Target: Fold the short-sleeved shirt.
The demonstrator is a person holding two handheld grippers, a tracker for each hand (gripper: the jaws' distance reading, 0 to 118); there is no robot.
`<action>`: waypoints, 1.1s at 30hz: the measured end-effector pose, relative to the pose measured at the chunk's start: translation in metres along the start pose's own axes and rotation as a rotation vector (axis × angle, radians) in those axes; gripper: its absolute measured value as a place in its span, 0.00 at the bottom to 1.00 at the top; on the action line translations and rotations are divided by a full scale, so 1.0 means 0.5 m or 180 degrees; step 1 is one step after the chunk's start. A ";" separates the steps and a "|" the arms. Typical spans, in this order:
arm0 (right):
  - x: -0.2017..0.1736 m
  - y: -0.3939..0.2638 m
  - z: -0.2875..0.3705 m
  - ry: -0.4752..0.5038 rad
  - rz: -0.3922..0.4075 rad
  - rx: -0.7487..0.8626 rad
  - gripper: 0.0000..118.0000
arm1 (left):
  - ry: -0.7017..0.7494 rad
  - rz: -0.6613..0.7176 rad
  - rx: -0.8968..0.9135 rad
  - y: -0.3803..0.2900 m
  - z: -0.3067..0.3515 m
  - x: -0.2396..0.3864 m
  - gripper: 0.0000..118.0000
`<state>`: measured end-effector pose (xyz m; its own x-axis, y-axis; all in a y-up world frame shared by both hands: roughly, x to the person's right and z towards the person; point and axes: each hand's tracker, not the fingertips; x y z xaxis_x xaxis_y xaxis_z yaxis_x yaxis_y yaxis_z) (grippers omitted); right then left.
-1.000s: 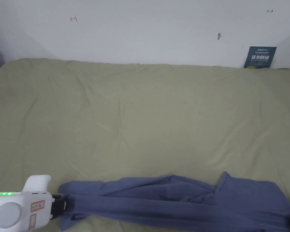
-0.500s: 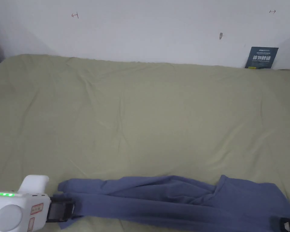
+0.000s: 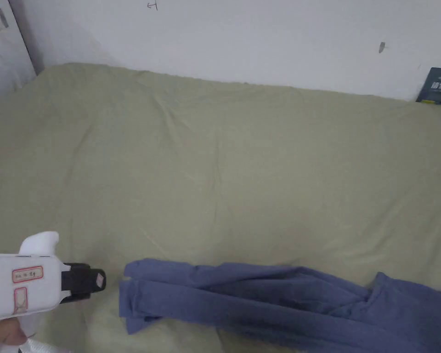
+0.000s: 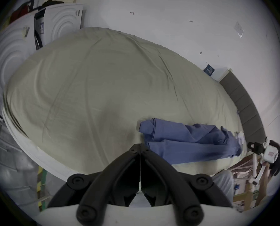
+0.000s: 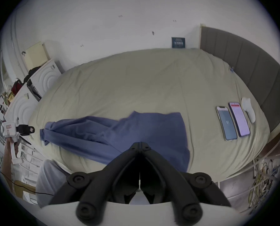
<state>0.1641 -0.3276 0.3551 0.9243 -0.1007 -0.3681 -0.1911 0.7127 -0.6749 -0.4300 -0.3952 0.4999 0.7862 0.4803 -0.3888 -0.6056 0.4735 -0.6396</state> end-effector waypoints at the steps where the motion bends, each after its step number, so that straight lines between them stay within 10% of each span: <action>1: -0.006 0.001 0.002 -0.0017 0.0028 0.0046 0.00 | -0.0123 0.0079 -0.0075 0.007 -0.008 -0.009 0.00; 7: -0.062 0.000 0.023 0.0070 0.0043 0.0177 0.00 | -0.0702 0.0434 -0.0190 0.031 -0.058 -0.050 0.07; 9: -0.072 -0.003 0.025 0.0127 0.0017 0.0185 0.00 | -0.0989 0.0463 -0.0230 0.037 -0.075 -0.060 0.87; 10: -0.075 -0.003 0.024 0.0168 -0.0020 0.0181 0.00 | -0.1011 0.0461 -0.0347 0.038 -0.089 -0.060 1.00; 27: -0.075 -0.012 0.020 0.0302 -0.0201 0.0098 0.00 | -0.1655 0.0568 -0.0741 0.041 -0.282 -0.018 0.97; 28: -0.075 -0.013 0.019 0.0317 -0.0201 0.0093 0.00 | -0.1637 0.0560 -0.0751 0.041 -0.274 -0.020 0.89; 30: -0.074 -0.016 0.019 0.0336 -0.0204 0.0090 0.00 | -0.1278 0.0496 -0.0745 0.043 -0.277 -0.026 0.09; 33: -0.071 -0.018 0.021 0.0389 -0.0244 0.0100 0.00 | -0.1357 0.0457 -0.0908 0.029 -0.287 -0.032 0.09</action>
<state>0.1363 -0.3233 0.3810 0.8884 -0.2381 -0.3926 -0.1092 0.7210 -0.6843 -0.4337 -0.5016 0.4016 0.5421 0.8110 -0.2198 -0.5992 0.1897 -0.7778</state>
